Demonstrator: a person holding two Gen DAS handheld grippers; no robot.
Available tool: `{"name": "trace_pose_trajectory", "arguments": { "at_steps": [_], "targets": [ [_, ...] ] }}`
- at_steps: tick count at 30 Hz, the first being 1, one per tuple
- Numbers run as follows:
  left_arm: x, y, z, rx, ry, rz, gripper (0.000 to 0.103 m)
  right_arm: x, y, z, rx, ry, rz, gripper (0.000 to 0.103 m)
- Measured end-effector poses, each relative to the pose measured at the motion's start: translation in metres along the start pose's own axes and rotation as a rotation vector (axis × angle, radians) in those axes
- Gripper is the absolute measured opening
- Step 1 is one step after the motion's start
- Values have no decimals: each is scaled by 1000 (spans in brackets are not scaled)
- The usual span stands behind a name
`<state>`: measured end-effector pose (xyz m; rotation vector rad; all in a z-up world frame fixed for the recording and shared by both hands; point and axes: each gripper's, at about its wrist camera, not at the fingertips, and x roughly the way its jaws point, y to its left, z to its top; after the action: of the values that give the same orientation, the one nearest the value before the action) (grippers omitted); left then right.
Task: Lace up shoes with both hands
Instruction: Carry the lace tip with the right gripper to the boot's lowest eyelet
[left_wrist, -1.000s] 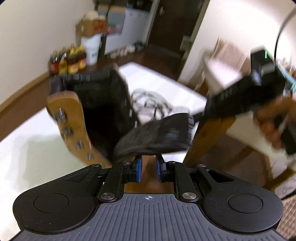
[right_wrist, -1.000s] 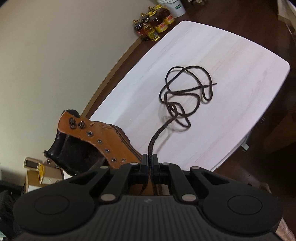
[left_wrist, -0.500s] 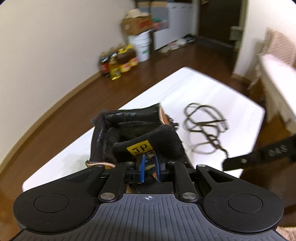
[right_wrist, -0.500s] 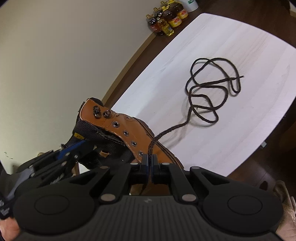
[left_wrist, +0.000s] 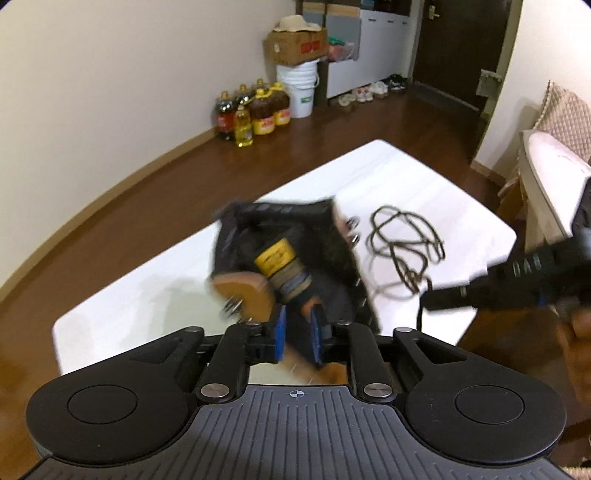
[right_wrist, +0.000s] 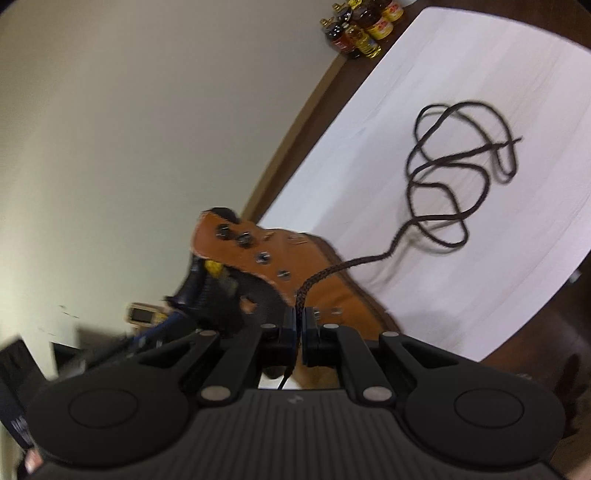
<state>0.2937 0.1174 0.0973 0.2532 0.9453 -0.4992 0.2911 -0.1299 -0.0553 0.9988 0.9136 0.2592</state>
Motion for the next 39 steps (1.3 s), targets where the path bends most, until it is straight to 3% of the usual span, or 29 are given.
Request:
{"name": "trace_pose_trajectory", "arguments": {
  "at_steps": [3,8,15,23,30,39],
  "targets": [
    [6,12,-18,16,71,7,17,10,0,-7,42,-22,28,3],
    [19,14,-34,52,100,-37,17,33,10,-27,69,-128,5,3],
    [34,23,-44,110,122,-126,17,52,23,-59,71,-301,-89,4],
    [45,35,-55,173,130,-194,16,52,22,-79,126,-386,-129,4],
    [41,34,-60,277,35,-231,16,43,34,-88,146,-499,-144,4],
    [49,35,-59,279,128,-304,16,42,47,-99,101,-605,-211,4]
  ]
}}
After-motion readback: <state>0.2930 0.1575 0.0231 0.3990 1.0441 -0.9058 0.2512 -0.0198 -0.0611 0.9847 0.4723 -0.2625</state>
